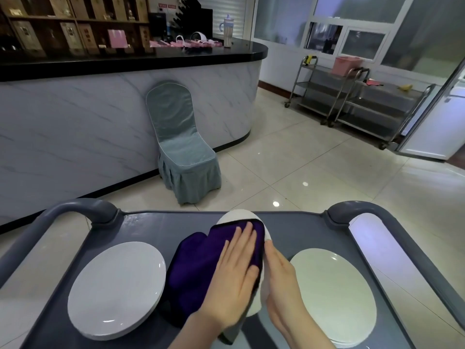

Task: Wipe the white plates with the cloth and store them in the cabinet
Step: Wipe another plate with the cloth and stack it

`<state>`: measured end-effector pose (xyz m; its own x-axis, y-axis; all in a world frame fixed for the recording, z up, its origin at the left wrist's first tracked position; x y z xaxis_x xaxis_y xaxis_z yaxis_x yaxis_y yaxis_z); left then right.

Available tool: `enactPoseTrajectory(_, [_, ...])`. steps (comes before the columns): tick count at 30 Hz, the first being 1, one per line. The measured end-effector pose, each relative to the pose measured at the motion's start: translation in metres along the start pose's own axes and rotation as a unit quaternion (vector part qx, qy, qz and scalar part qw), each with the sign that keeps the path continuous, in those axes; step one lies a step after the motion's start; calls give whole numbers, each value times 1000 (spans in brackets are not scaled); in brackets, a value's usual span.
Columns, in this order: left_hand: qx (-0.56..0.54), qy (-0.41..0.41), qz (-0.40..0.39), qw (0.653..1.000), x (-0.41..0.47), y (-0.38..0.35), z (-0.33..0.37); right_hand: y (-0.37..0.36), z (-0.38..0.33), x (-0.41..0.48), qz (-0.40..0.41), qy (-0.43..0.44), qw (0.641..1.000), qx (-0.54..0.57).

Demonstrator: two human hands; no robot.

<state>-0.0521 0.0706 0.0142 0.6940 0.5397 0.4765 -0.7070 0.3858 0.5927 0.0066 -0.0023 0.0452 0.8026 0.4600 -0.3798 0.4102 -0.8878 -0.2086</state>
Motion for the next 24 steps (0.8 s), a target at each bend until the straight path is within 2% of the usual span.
enactPoseTrajectory(2, [-55,63,26,996,11,10,-15,1,-1,-1,-2,-4,1000,-16])
enactPoseTrajectory(4, [-47,91,31,994,11,13,-29,6,-7,1,17,-9,1000,-19])
enactPoseTrajectory(10, [32,82,-74,993,-35,-24,-34,19,-22,10,47,0,999,15])
enactPoseTrajectory(16, [0,16,-45,999,-9,-13,-3,12,-4,2,31,-39,999,9])
enactPoseTrajectory(20, [8,109,-41,993,-15,-10,-34,15,-29,10,44,20,999,13])
enactPoseTrajectory(24, [23,97,-75,992,-22,-21,-20,15,-30,10,42,34,998,-11])
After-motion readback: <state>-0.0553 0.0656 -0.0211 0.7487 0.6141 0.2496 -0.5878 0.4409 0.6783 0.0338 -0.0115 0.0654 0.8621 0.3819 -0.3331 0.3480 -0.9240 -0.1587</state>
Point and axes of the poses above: each hand's wrist, its own x-axis towards the middle knuckle, its own y-axis out of the back of the hand, z = x × y, the point moved 6 cm from there along x, towards the middle knuckle, and after that the axes turned 12 degrees about z, right-handed, at the moved point
